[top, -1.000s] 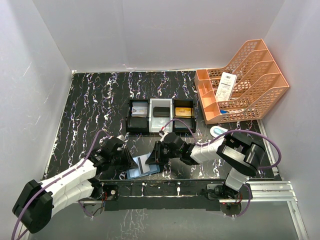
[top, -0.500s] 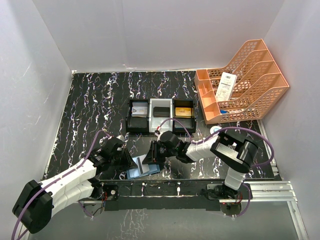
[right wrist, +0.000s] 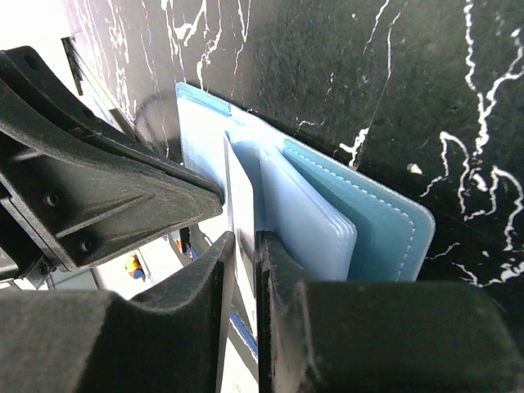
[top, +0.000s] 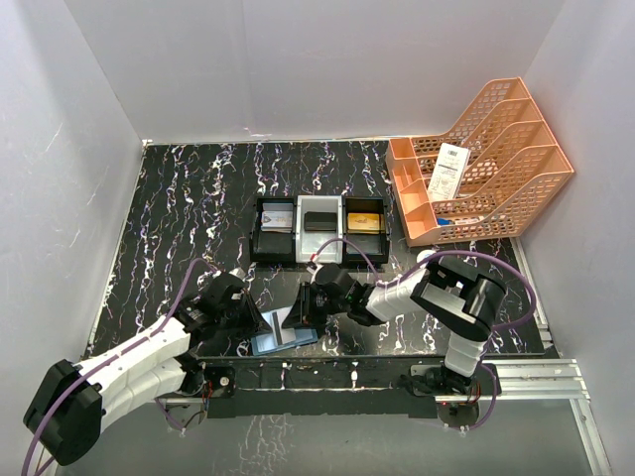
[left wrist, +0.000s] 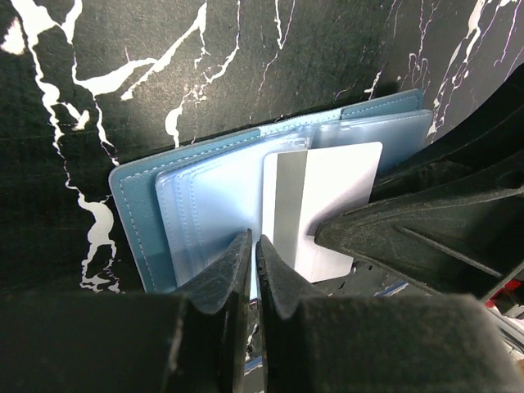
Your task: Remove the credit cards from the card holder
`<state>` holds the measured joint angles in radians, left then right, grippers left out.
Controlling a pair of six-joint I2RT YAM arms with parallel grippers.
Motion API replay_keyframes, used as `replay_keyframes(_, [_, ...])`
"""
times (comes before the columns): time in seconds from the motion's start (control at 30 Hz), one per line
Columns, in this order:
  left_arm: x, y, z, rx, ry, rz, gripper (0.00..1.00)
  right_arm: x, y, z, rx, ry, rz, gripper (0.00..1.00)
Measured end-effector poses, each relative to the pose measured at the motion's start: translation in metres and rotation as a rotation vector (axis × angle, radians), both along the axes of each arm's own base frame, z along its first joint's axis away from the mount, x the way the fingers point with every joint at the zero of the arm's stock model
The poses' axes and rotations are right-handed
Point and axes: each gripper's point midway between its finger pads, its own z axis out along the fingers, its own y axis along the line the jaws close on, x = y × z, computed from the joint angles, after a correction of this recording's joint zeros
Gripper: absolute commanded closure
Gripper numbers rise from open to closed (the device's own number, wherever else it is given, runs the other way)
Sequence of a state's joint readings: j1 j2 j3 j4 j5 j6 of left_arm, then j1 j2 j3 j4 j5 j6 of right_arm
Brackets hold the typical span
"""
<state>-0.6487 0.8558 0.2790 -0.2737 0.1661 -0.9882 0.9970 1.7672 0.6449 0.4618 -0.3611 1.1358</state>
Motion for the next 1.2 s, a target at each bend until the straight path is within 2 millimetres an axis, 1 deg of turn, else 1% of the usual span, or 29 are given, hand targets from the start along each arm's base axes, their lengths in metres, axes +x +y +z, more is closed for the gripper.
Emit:
replay_keyframes(0.13, [0.0, 0.0003, -0.0001, 0.002, -0.001, 0.001, 0.93, -0.0014, -0.0006, -0.0012, 0.001, -0.002, -0.001, 0.87])
replay_keyframes(0.2, [0.0, 0.0003, 0.0, 0.001, 0.0, 0.001, 0.94, -0.0023, -0.0011, -0.0012, 0.006, 0.002, -0.003, 0.83])
replay_keyframes(0.27, [-0.0001, 0.0003, -0.0001, 0.001, 0.0, 0.002, 0.93, -0.0027, -0.0012, -0.0009, 0.011, 0.009, -0.009, 0.82])
replay_keyframes(0.7, [-0.0001, 0.0002, 0.0001, 0.0, 0.003, 0.007, 0.94, -0.0014, 0.0004, 0.0007, 0.035, 0.028, -0.056, 0.85])
replay_keyframes(0.83, [-0.0001, 0.0002, 0.0001, 0.0, 0.003, 0.007, 0.94, -0.0045, 0.0021, -0.0032, 0.032, 0.033, -0.049, 0.86])
replay_keyframes(0.9, [-0.0001, 0.0002, 0.0001, -0.001, 0.003, 0.007, 0.94, -0.0058, 0.0037, -0.004, 0.034, 0.037, -0.046, 0.88])
replay_keyframes(1.07, [-0.0004, 0.0008, 0.0003, 0.001, 0.002, 0.008, 0.94, -0.0064, 0.0067, -0.0038, 0.041, 0.044, -0.045, 1.0])
replay_keyframes(1.2, [-0.0008, 0.0023, 0.0004, 0.005, 0.0, 0.011, 0.94, -0.0052, 0.0086, -0.0013, 0.05, 0.036, -0.044, 1.0])
